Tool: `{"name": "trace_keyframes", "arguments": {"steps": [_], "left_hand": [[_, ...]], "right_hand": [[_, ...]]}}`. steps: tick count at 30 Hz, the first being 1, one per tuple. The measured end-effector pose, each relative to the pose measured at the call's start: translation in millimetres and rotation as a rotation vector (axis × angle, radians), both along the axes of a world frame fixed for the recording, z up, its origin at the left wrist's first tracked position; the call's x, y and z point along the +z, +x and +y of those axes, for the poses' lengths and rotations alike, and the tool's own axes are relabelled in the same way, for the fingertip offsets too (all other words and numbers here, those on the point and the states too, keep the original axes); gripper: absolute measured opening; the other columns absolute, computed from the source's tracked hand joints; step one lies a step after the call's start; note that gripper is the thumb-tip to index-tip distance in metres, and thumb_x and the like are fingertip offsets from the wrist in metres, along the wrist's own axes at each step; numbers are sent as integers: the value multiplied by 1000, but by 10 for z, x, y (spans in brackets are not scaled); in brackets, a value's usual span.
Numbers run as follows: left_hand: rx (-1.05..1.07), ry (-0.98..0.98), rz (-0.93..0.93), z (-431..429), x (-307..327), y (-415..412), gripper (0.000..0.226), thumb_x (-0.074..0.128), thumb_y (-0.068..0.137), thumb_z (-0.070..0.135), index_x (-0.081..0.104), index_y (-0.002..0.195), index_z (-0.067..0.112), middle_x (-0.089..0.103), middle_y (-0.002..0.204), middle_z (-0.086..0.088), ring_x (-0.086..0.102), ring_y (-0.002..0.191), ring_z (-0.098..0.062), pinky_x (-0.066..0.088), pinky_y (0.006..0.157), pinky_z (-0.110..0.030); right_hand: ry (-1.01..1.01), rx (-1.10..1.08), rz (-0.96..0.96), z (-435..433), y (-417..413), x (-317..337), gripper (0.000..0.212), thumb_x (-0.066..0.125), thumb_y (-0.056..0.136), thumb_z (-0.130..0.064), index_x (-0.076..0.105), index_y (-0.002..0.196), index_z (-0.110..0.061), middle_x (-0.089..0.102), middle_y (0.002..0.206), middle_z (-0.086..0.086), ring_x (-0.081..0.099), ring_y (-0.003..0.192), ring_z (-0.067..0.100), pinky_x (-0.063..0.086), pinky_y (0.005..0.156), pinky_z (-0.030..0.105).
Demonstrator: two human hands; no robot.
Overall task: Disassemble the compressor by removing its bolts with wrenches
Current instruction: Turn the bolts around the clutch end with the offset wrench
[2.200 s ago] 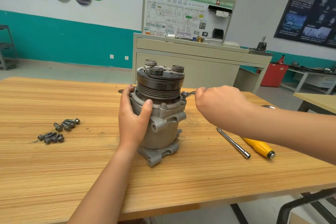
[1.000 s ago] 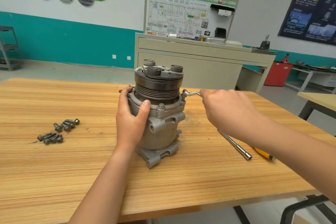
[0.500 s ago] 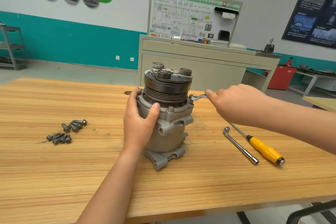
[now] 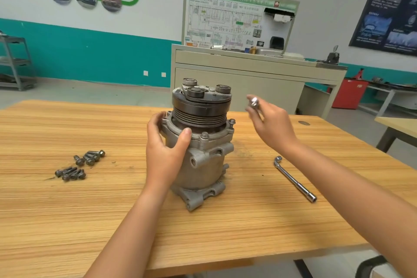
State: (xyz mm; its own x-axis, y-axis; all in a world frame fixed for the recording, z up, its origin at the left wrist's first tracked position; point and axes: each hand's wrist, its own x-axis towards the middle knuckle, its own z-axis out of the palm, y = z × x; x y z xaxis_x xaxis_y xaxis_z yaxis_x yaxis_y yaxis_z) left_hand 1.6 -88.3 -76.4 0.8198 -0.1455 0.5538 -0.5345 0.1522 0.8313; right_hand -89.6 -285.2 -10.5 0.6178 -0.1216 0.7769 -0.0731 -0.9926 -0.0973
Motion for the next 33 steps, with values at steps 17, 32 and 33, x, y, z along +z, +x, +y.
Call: {"name": "trace_keyframes", "arguments": {"steps": [17,32,33], "left_hand": [[-25,1661,-1213,-445,1514,-161,32,52,92,34,57,124,35,55,131,6,48,124,-15,11,109,-57],[-137,1561,-1218,-577,1399,-31,22,48,94,38,63,110,35,59,111,9,48,111,-13,30,96,-39],[-135,1553,-1226,-575,1391,-28,22,47,95,39,63,110,35,58,109,9,48,110,-13,31,94,-38]], "right_hand": [[214,-524,682,-170,-58,-999,16,44,94,-13,60,95,-11,64,101,6,59,88,24,36,62,26],[393,-354,341,-213,-158,-1038,38,43,94,-36,56,124,-16,57,116,2,55,104,20,42,74,28],[392,-347,332,-208,-160,-1038,37,43,94,-36,56,124,-16,57,115,2,55,104,20,41,73,28]]}}
